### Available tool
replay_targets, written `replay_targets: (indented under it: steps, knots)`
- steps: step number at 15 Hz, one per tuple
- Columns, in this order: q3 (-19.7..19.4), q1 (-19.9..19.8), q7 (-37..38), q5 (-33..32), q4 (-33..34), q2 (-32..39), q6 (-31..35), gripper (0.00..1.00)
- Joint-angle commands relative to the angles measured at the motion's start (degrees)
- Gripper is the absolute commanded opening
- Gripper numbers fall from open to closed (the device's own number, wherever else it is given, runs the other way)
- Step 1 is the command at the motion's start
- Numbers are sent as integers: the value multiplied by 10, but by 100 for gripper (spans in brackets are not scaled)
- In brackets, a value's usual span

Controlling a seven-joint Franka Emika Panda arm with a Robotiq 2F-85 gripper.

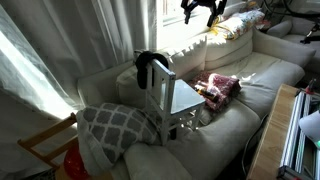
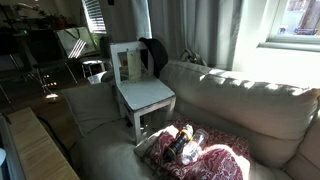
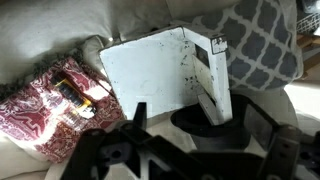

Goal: Put the hat on the chair upside down

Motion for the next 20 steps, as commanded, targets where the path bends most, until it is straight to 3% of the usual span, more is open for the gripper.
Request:
replay_targets:
  steps: [1, 5, 8, 13, 17, 20]
  knots:
    - [-11, 12, 3, -3, 3, 0, -1, 100]
    - [-11, 12, 4, -3, 6, 0, -1, 100]
    - [-13, -8, 109, -32, 27, 44, 38, 100]
    - [-34, -6, 251, -65, 74, 124, 81, 100]
    - [-46, 14, 312, -78, 124, 191, 81, 100]
    - [-50, 26, 328, -52, 163, 239, 78, 100]
